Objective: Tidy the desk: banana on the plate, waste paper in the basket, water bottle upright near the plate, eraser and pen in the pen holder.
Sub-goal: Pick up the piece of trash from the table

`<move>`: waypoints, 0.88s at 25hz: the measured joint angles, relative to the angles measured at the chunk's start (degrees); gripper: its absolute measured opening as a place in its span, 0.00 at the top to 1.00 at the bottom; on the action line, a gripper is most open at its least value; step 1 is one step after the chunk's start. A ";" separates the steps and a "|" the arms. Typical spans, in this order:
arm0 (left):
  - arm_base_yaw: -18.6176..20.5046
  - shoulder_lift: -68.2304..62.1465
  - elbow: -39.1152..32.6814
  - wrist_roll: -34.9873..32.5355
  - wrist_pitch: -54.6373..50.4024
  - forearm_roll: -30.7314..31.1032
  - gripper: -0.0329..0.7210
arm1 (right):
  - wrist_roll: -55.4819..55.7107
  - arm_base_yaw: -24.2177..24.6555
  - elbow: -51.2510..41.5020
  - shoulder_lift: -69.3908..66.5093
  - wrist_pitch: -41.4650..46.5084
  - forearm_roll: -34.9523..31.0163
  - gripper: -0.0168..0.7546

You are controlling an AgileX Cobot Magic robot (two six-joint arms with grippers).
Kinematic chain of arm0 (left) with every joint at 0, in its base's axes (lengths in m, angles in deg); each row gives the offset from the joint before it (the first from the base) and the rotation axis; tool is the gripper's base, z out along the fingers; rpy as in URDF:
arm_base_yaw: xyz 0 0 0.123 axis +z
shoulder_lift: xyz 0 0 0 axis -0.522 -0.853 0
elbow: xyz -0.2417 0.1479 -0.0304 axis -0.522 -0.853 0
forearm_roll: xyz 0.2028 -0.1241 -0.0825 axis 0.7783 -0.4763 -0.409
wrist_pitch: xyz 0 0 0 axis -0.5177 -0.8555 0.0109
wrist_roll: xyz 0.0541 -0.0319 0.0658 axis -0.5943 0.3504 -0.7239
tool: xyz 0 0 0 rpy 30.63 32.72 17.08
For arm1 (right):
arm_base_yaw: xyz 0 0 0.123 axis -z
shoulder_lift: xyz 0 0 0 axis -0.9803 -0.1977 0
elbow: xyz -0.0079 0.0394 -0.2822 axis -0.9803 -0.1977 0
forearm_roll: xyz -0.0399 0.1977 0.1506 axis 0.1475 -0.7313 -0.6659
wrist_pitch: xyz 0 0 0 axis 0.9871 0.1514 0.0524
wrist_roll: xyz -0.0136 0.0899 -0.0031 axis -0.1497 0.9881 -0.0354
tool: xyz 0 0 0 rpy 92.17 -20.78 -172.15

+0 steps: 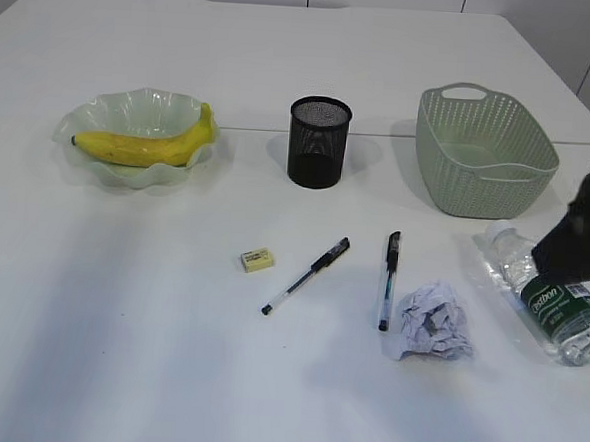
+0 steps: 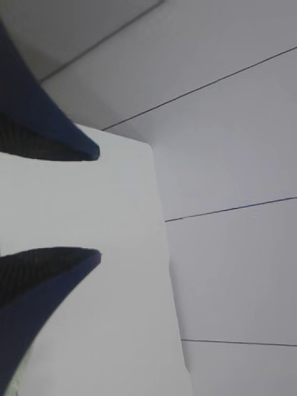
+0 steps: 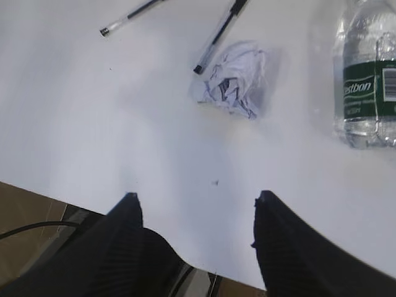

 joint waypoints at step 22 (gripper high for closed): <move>0.00 8.44 0.00 0.00 -6.41 3.49 0.54 | 5.46 -0.04 0.00 -24.69 -15.40 4.97 0.38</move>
